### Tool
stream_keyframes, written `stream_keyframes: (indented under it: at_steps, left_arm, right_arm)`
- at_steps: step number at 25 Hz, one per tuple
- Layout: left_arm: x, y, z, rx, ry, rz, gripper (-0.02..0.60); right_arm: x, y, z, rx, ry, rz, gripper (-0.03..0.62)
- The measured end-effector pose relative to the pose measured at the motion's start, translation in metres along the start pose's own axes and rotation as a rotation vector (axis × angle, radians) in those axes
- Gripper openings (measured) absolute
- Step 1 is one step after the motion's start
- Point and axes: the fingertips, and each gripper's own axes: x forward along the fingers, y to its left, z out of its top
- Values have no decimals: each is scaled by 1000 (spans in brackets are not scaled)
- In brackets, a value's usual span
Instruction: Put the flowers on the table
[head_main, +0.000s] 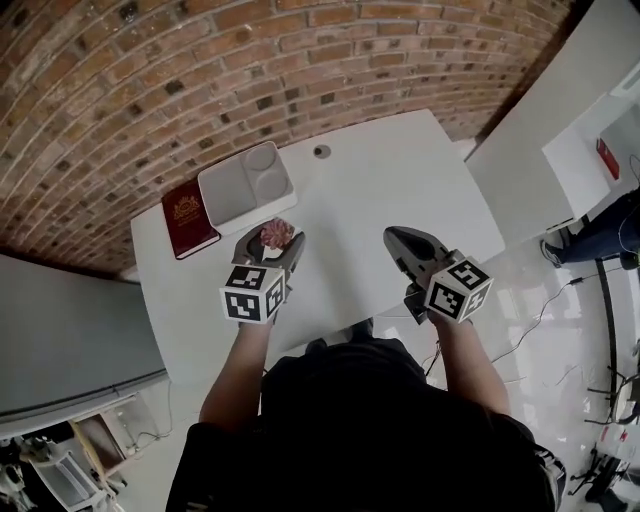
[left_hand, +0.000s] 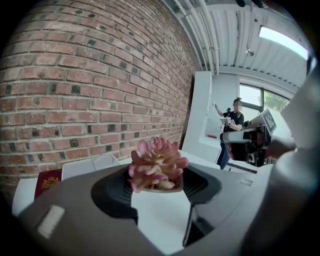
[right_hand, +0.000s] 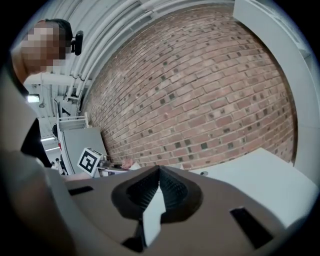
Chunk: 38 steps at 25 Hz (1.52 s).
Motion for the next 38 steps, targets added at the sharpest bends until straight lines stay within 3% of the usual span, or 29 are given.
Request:
stream_keyframes:
  at_steps: [15,23,30,38]
  left_arm:
    - [94,15,-5,-43,76,48,272]
    - [138,22,-38,-24,151,40,272]
    - [170,37,-76,-57,219,55,272]
    - [204,25,-108,-2,294,8,272]
  right_arm:
    - [50,-77,-14,11,134,99,9]
    - [82,-95,-20,-8,174,132,9]
    - [91,-100,-34,22,193,152,9]
    - [84,-108,-52,67,213,154,9]
